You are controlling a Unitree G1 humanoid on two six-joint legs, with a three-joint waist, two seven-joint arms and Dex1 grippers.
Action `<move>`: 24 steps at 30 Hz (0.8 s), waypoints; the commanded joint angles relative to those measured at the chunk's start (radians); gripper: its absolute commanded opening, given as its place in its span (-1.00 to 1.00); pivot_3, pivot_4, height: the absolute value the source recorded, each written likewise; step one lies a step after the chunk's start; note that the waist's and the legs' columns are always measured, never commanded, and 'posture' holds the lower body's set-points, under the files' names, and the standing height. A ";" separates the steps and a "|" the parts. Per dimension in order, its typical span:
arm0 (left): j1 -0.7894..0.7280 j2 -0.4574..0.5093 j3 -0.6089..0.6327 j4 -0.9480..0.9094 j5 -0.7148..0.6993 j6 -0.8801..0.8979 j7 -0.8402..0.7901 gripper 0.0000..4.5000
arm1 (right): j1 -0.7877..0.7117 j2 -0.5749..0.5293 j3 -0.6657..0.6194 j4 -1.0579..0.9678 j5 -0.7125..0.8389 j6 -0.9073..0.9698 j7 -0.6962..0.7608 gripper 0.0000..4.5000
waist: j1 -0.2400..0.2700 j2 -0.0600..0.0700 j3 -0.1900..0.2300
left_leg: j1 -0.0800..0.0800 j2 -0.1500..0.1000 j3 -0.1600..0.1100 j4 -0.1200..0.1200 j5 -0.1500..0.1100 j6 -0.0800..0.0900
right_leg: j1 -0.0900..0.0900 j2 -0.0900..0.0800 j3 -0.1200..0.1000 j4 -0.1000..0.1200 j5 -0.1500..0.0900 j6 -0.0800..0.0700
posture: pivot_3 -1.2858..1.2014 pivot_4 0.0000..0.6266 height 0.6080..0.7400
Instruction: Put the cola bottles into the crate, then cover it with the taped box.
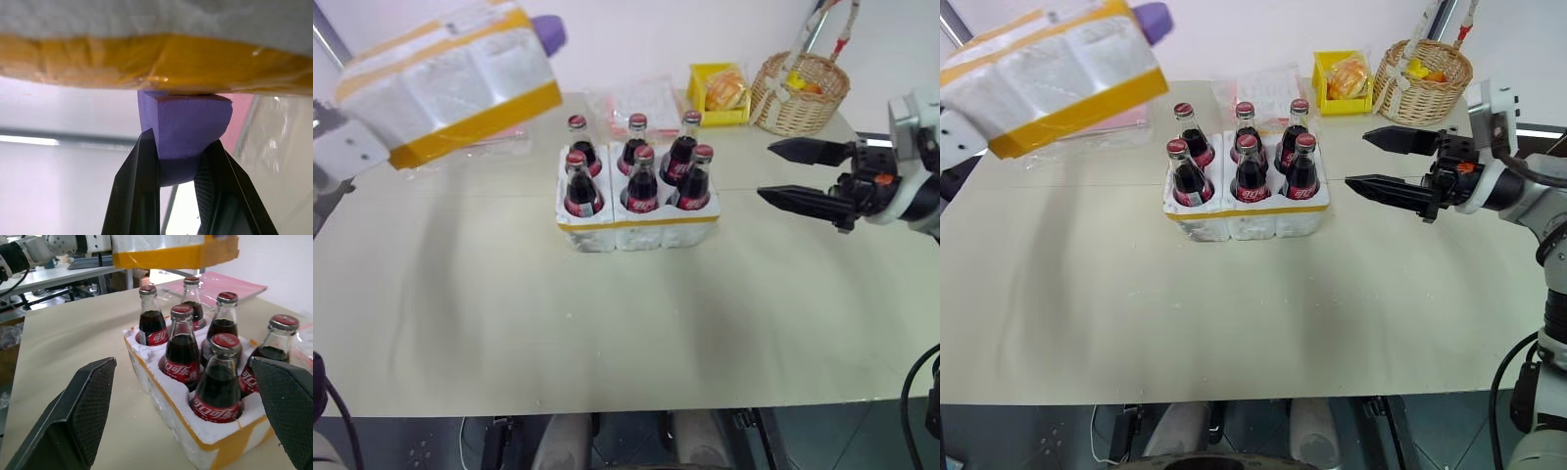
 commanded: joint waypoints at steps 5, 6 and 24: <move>-0.114 -0.040 0.016 -0.350 -0.021 0.252 -0.141 -0.75 | 0.025 -0.003 -0.035 -0.015 -0.006 -0.032 -0.019 1.00 | -0.004 0.000 0.000 | 0.000 0.000 0.000 0.000 0.000 0.000 | 0.000 0.000 0.000 0.000 0.000 0.000 | 0.03 -0.52 0.97; -0.115 -0.046 0.005 -0.393 -0.014 0.286 -0.167 -0.75 | 0.026 -0.001 -0.036 -0.016 -0.005 -0.032 -0.022 1.00 | -0.005 0.000 0.000 | 0.000 0.000 0.000 0.000 0.000 0.000 | 0.000 0.000 0.000 0.000 0.000 0.000 | 0.03 -0.52 0.97; -0.044 -0.147 -0.167 -0.863 0.186 0.553 -0.398 -0.75 | 0.017 0.029 -0.030 -0.015 0.008 -0.019 -0.083 1.00 | -0.005 -0.001 0.000 | 0.000 0.000 0.000 0.000 0.000 0.000 | 0.001 0.001 0.001 0.000 0.000 0.000 | 0.03 -0.52 0.97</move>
